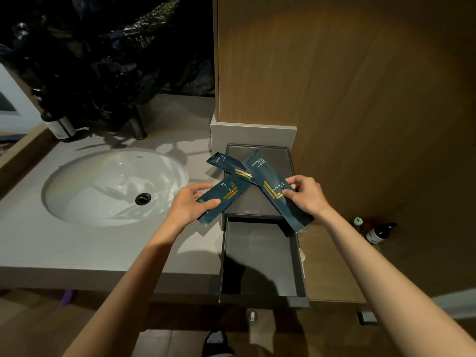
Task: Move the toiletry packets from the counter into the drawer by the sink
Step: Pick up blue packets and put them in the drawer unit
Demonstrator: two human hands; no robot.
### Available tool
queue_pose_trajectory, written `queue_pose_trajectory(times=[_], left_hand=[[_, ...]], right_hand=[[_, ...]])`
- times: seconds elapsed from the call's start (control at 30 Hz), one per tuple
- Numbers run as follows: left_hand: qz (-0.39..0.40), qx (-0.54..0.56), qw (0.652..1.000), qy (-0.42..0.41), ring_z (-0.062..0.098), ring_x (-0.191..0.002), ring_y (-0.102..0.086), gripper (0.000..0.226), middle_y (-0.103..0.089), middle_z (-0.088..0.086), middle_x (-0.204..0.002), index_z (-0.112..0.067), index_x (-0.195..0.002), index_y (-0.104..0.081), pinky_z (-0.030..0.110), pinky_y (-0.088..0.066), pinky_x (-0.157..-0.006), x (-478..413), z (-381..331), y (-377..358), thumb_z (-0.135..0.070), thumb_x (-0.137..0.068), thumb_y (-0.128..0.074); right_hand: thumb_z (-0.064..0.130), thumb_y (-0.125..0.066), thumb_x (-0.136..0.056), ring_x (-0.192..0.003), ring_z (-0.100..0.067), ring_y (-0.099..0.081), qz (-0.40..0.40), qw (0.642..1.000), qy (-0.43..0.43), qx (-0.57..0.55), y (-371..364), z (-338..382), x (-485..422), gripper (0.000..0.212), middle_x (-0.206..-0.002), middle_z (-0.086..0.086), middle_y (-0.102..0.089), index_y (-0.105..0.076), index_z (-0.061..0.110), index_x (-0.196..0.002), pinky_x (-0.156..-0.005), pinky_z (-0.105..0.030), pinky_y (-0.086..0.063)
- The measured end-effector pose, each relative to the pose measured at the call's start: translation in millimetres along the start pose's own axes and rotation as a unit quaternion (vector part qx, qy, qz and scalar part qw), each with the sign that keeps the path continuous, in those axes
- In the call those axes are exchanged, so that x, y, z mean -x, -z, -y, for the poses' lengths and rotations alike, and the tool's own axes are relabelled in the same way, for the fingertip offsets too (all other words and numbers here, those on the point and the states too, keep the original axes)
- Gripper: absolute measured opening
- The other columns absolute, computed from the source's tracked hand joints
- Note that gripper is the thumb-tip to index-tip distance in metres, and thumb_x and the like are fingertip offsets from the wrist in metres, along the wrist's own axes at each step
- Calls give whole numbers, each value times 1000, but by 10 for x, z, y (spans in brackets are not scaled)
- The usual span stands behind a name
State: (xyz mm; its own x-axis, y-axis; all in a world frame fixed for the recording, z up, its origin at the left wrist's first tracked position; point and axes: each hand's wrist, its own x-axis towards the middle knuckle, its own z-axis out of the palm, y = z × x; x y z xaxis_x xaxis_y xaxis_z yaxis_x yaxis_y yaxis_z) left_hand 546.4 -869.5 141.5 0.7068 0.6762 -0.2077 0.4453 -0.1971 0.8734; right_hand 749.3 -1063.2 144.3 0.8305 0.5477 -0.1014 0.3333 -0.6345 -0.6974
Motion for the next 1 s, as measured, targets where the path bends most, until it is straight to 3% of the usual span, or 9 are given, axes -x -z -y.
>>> queue_pose_trajectory(times=[0.1, 0.17, 0.23, 0.43, 0.53, 0.67, 0.73, 0.8, 1.0], left_hand=[[8, 56, 998, 27, 8, -78, -62, 45, -66, 7, -104, -15, -121, -62, 11, -50, -51, 165, -79, 54, -14, -79, -76], [6, 82, 996, 42, 2, -75, -61, 42, -66, 2, -98, -14, -120, -63, 8, -48, -47, 276, -91, 97, -13, -80, -75], [0, 95, 994, 52, -2, -75, -59, 38, -65, -3, -92, -16, -117, -64, 7, -48, -49, 412, -84, 146, -13, -80, -74], [-23, 126, 991, 23, -10, -76, -66, 36, -69, 0, -106, -23, -116, -64, 9, -52, -62, 814, 19, 236, -14, -82, -72], [-55, 140, 989, 9, 4, -99, -65, 42, -68, 3, -112, -19, -123, -61, 17, -52, -73, 961, 60, 211, -13, -83, -71], [-82, 150, 985, -16, 17, -110, -61, 43, -67, 6, -116, -29, -123, -58, 24, -52, -75, 1103, 164, 138, -10, -85, -69], [-93, 134, 986, -41, 16, -109, -60, 42, -65, 4, -119, -32, -120, -59, 21, -51, -76, 1180, 205, 74, -7, -87, -66], [-106, 115, 986, -57, 14, -109, -58, 38, -63, 1, -123, -28, -118, -62, 23, -50, -81, 1248, 247, 1, -5, -88, -62], [-121, 104, 986, -38, 11, -116, -52, 31, -61, -1, -123, -18, -119, -65, 27, -43, -97, 1425, 327, -229, -5, -93, -54]], right_hand=[[19, -72, -82, -90, -20, -63, 1, 1000, -17, -2, -7, -87, 103, 16, -86, 4, -67, -70, 23, -97, -88, -38, -51], [20, -73, -82, -93, -22, -65, -7, 1000, -27, -9, -33, -132, 154, 16, -88, 3, -68, -70, 23, -97, -89, -39, -52], [19, -72, -82, -94, -22, -66, -15, 999, -35, -18, -40, -131, 189, 16, -90, 1, -69, -70, 21, -98, -87, -35, -52], [17, -72, -83, -97, -19, -63, -14, 998, -42, -47, -31, -50, 241, 12, -86, 3, -65, -68, 21, -94, -84, -30, -50], [17, -73, -81, -95, -18, -65, -9, 995, -32, -98, 15, -20, 320, 11, -86, 2, -69, -70, 20, -91, -83, -29, -50], [14, -72, -82, -84, -15, -66, 66, 981, 5, -180, 150, 11, 630, 17, -82, -6, -71, -72, 12, -99, -88, -40, -53], [10, -69, -85, -79, -9, -64, 116, 974, 24, -194, 255, 3, 883, 17, -79, -1, -70, -71, 10, -102, -78, -28, -53], [9, -66, -87, -77, -6, -68, 192, 959, 11, -210, 343, -40, 1136, 19, -83, 1, -73, -71, 10, -106, -67, -18, -51], [8, -64, -88, -88, -18, -71, 309, 924, -70, -213, 320, -336, 1461, 22, -98, -8, -76, -73, 13, -107, -72, -27, -56]])
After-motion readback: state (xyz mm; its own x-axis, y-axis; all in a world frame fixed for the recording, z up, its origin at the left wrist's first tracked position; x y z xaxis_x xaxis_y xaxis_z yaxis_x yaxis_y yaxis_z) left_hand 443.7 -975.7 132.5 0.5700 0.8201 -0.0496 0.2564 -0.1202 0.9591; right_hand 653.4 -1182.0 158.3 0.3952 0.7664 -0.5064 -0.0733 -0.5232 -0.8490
